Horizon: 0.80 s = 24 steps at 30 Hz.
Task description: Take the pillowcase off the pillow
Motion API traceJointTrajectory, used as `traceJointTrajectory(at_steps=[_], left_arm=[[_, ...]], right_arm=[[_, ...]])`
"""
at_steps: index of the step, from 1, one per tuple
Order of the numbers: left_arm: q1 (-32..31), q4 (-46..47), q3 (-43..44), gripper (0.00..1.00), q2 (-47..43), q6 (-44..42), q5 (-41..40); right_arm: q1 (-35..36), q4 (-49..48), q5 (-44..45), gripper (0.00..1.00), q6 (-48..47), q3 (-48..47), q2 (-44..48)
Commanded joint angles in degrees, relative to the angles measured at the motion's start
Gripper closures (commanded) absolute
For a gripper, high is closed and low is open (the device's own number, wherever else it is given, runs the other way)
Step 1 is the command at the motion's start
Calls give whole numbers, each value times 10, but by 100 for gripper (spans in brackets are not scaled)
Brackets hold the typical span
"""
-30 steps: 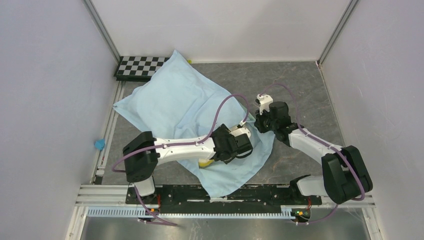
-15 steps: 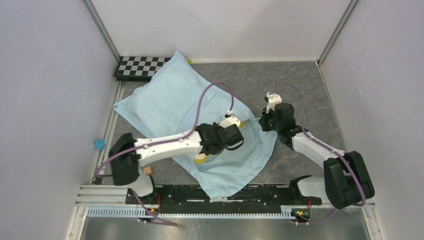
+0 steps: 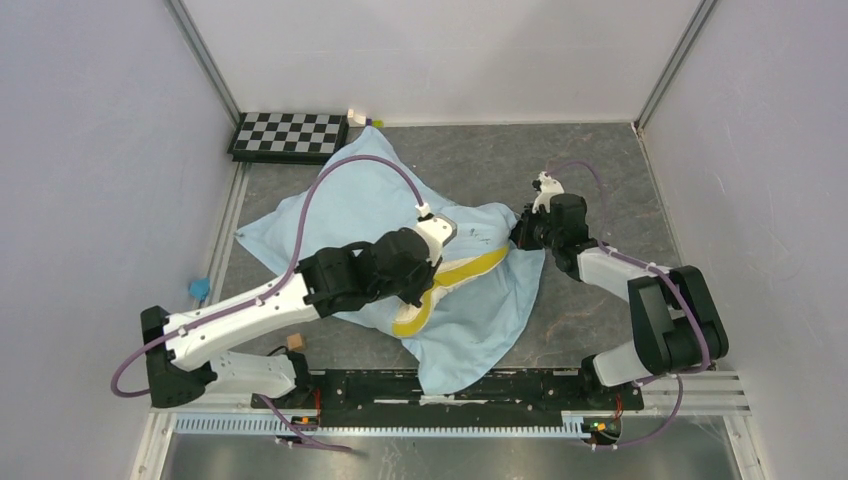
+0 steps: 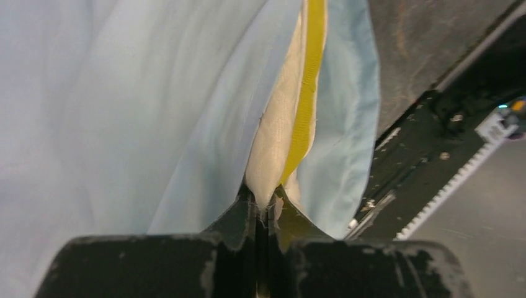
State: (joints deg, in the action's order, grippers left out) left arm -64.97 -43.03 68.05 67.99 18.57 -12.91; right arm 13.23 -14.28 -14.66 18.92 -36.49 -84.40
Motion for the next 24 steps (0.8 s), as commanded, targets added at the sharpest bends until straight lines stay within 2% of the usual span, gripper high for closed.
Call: traceJointTrajectory(at_steps=[1, 5, 8, 10, 11, 13, 14, 15, 19, 24], left_arm=[[63, 165, -9, 98, -46, 19, 212], [97, 181, -7, 98, -22, 30, 246], [100, 173, 0, 98, 4, 17, 255], [100, 158, 7, 98, 17, 9, 258], [100, 150, 9, 98, 22, 6, 259], [100, 142, 8, 98, 24, 3, 258], [100, 142, 5, 98, 21, 3, 257], [100, 143, 2, 98, 17, 3, 257], [100, 143, -4, 98, -1, 1, 250], [100, 133, 1, 98, -15, -14, 295]], right_arm=[[-2, -43, -36, 99, 18, -17, -20], [-3, -14, -27, 90, -5, -13, 7], [-3, 13, -4, 75, -24, -17, 50], [-3, 28, 11, 71, -36, -24, 78], [-3, 33, 16, 63, -41, -27, 89], [-3, 30, 16, 33, -48, -29, 107], [-3, 21, 10, 23, -48, -26, 112], [-4, 9, -2, 19, -45, -22, 113], [-2, -22, -63, 16, -35, -21, 97], [-3, -68, -95, 27, -17, -31, 71]])
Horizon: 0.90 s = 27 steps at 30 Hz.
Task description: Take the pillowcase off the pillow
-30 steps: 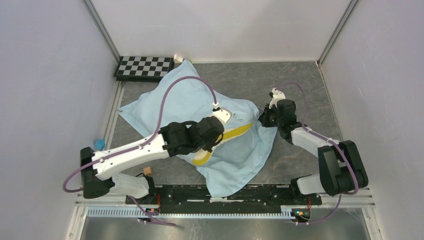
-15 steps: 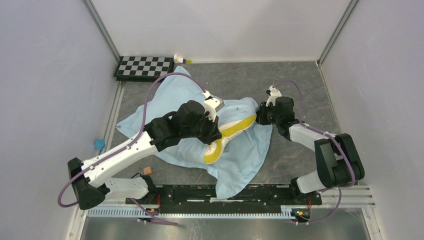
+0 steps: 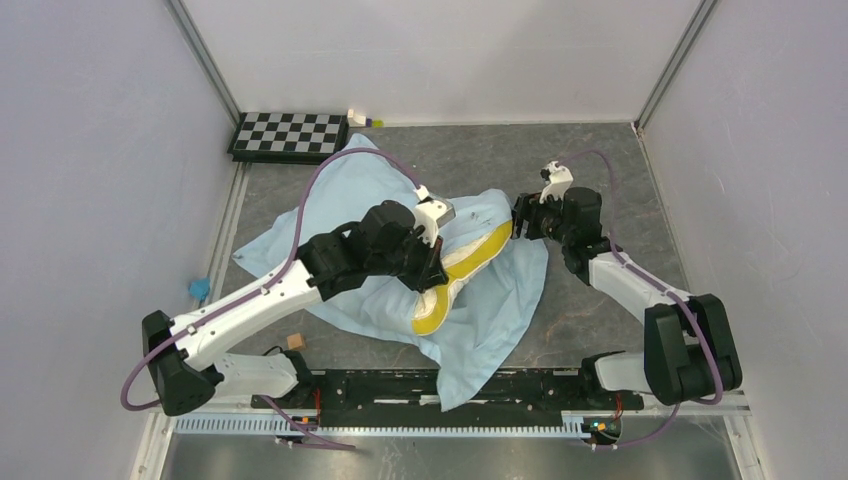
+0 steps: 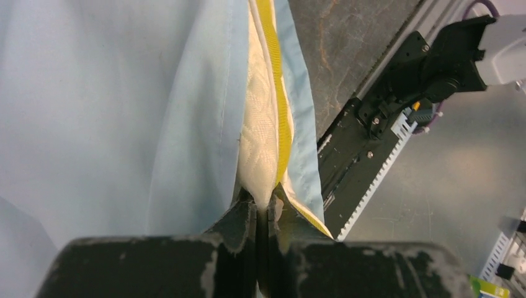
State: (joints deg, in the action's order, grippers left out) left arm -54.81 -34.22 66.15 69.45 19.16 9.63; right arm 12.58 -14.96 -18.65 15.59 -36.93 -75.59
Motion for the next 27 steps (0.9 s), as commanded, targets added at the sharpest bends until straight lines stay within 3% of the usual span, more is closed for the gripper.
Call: traceJointTrajectory(at_steps=[1, 8, 13, 20, 27], left_arm=[[-2, 43, 22, 98, -30, -23, 94], [-2, 102, 7, 98, -58, -4, 254], [-3, 150, -20, 98, -98, 0, 299], [-3, 165, -31, 98, -84, 15, 244], [-2, 84, -10, 98, -3, 11, 27]], right_arm=[[3, -62, -52, 28, 19, -35, -23], [2, -52, -38, 31, 38, -132, -109], [2, -67, -67, 32, 71, -167, -184], [11, -31, -58, 32, 60, -156, -217], [7, 80, 48, 16, -4, -152, -78]])
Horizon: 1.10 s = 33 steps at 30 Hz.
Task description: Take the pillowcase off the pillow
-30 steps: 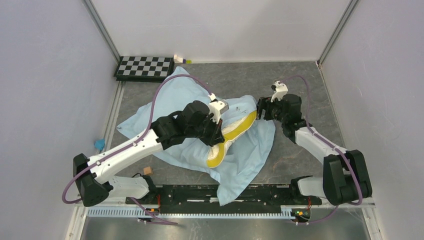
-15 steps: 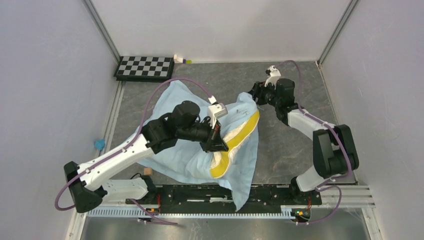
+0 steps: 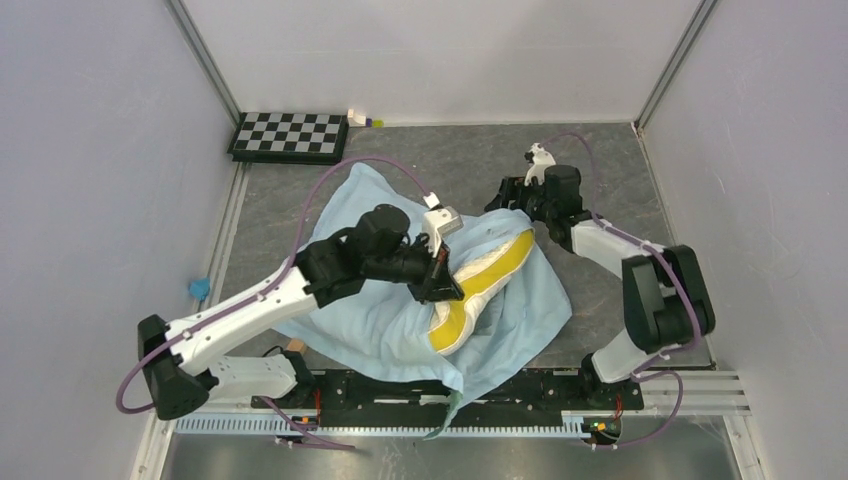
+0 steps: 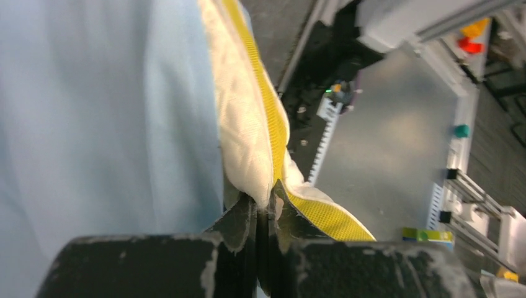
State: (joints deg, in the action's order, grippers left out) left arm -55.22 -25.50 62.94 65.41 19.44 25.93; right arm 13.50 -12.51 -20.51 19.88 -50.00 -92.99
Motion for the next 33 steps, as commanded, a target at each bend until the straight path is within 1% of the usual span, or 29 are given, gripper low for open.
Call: traceJointTrajectory(at_steps=[1, 5, 7, 9, 10, 14, 16, 18, 21, 24, 26, 29, 32, 33], left_arm=[[1, -3, 20, 98, 49, 13, -160], [2, 38, 10, 98, 86, 32, -189], [1, 63, 10, 98, 103, 36, -202], [3, 76, 18, 98, 121, 38, -215], [2, 80, 25, 98, 131, 38, -219], [1, 101, 47, 98, 163, 42, -213], [2, 113, 52, 98, 170, 45, -206], [2, 122, 52, 98, 174, 49, -202], [2, 135, 47, 98, 178, 54, -195], [2, 137, 47, 98, 182, 55, -186], [1, 139, 43, 98, 180, 56, -188], [1, 146, 36, 98, 179, 56, -187], [2, 152, 35, 98, 182, 57, -180], [1, 154, 35, 98, 184, 59, -178]], right_arm=[[-3, 82, 92, 15, -55, -28, 117], [-5, 151, 171, 10, -52, -35, 193], [-4, 171, 185, 6, -35, -26, 230], [-4, 188, 185, 2, -3, -8, 265], [-5, 199, 181, 2, 17, 2, 281], [-5, 239, 128, 2, 80, 36, 326], [-5, 243, 98, 2, 112, 56, 344], [-6, 212, 61, 2, 164, 96, 366], [-5, 111, 6, 2, 290, 181, 401], [-4, 37, -17, 2, 404, 240, 421], [3, 35, -8, 2, 436, 249, 427], [26, 71, 14, 2, 455, 239, 429], [45, 29, -8, 2, 491, 257, 432], [50, 0, -9, 2, 503, 268, 435]])
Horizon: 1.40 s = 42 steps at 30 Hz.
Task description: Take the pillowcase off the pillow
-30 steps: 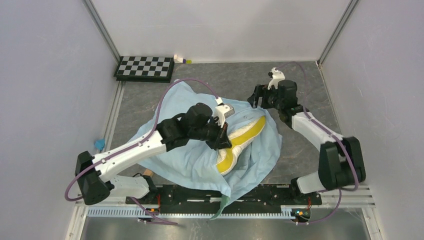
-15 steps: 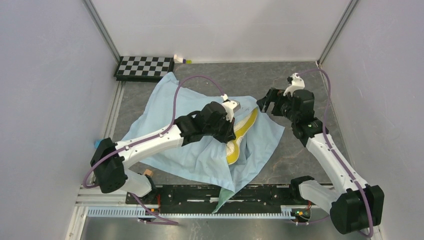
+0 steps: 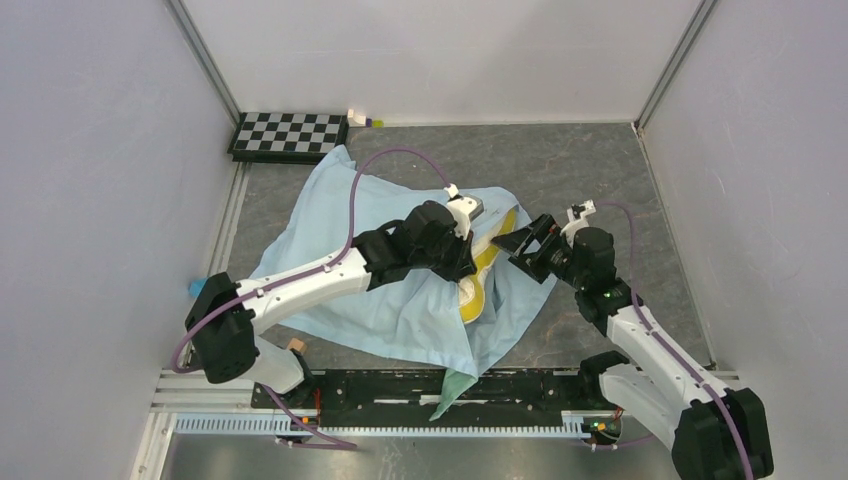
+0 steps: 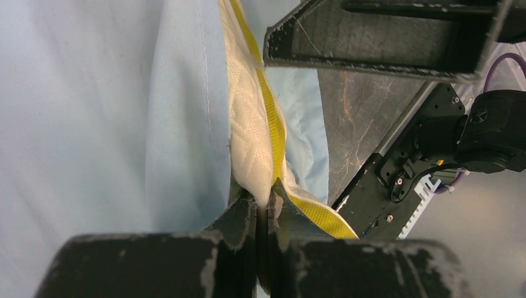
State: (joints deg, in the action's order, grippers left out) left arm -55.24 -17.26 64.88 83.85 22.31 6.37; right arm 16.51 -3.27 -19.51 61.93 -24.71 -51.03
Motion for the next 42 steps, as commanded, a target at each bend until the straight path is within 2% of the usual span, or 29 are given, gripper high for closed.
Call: traceJointTrajectory(at_steps=[1, 7, 14, 16, 18, 19, 21, 22, 23, 26, 30, 35, 42], left_arm=[[2, 73, 16, 98, 1, 31, 20], [2, 77, 17, 98, 2, 34, 35], [2, 87, 10, 98, -3, 34, 75], [2, 87, 7, 98, -7, 33, 78], [2, 87, 3, 96, -16, 31, 77], [3, 87, 2, 91, -23, 31, 77], [4, 81, 1, 71, -35, 31, 76], [5, 74, 2, 57, -42, 31, 74], [7, 64, 3, 46, -48, 32, 68], [13, 26, 7, 27, -72, 31, 13], [12, -54, 33, 17, -79, 14, -94], [-22, -136, 112, 14, -18, -25, -181], [-36, -149, 164, 16, 58, -33, -172]], right_arm=[[27, -119, -16, 2, 90, 26, 20], [61, -137, 5, 2, 113, 40, 0], [76, -152, 12, 13, 123, 45, -42], [77, -148, 11, 28, 119, 47, -55], [77, -144, 14, 51, 111, 51, -63], [77, -142, 17, 62, 105, 52, -65], [76, -130, 34, 83, 84, 52, -65], [76, -121, 43, 93, 62, 48, -65], [75, -108, 51, 99, 39, 41, -66], [76, -61, 61, 100, -63, 6, -77], [76, -26, 37, 100, -145, -22, -95], [75, -85, 3, 100, -132, 10, -90], [76, -89, -3, 100, -131, 10, -88]])
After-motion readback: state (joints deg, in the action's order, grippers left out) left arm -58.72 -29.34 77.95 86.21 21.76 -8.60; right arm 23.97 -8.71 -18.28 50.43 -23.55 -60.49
